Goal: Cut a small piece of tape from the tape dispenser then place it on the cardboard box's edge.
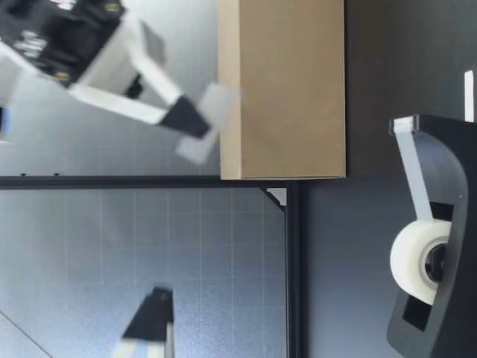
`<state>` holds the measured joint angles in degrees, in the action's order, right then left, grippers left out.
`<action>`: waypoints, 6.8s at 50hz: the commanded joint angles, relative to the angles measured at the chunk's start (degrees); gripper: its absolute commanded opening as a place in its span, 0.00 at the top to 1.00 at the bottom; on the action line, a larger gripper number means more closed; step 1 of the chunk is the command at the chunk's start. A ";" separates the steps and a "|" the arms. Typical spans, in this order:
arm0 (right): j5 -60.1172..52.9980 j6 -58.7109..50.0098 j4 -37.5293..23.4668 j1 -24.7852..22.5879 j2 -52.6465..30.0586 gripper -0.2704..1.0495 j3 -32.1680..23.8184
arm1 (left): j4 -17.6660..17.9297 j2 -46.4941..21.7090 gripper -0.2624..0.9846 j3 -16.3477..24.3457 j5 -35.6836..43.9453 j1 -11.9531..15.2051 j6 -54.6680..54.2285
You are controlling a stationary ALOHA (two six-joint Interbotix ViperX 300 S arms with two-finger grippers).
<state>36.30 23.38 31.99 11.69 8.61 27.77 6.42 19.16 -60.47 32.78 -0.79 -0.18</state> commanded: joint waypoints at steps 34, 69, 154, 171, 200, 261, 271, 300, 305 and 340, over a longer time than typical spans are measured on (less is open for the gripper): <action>-2.72 0.00 -3.52 -2.20 -0.62 0.86 -3.96 | 0.26 -12.74 0.45 12.74 2.64 0.18 -0.44; -1.76 -0.18 -3.69 -2.20 -1.14 0.85 -4.31 | 0.18 -13.01 0.88 12.57 2.72 0.18 -0.62; -55.81 0.53 -11.07 12.92 -1.23 0.88 14.41 | 24.26 -25.66 0.88 18.90 13.71 18.54 -32.08; -55.81 0.53 -11.34 13.45 -5.62 0.88 11.60 | 24.26 -27.60 0.88 19.60 13.97 18.54 -32.17; -55.72 0.62 -11.34 14.33 -10.20 0.88 10.02 | 24.43 -30.76 0.88 21.27 13.18 18.72 -32.34; -49.04 0.53 -13.36 17.14 -17.84 0.88 2.99 | 25.40 -31.11 0.86 20.13 12.48 19.51 -32.17; -49.04 0.44 -13.36 17.14 -17.75 0.88 3.08 | 25.31 -31.03 0.74 20.04 12.57 19.42 -32.17; -48.60 0.09 -13.36 14.94 -9.14 0.88 4.75 | 24.61 -26.81 0.48 16.17 12.57 17.05 -30.41; -48.60 -0.09 -13.36 12.04 -5.71 0.88 6.24 | 23.12 -24.35 0.49 15.38 12.57 15.29 -27.77; -56.95 -8.09 -12.22 -10.20 16.17 0.88 23.91 | 11.78 -10.63 0.54 11.16 12.48 -1.76 1.76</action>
<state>-18.46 15.64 19.78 3.25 22.32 50.89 19.60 6.94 -49.92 45.00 -1.41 1.23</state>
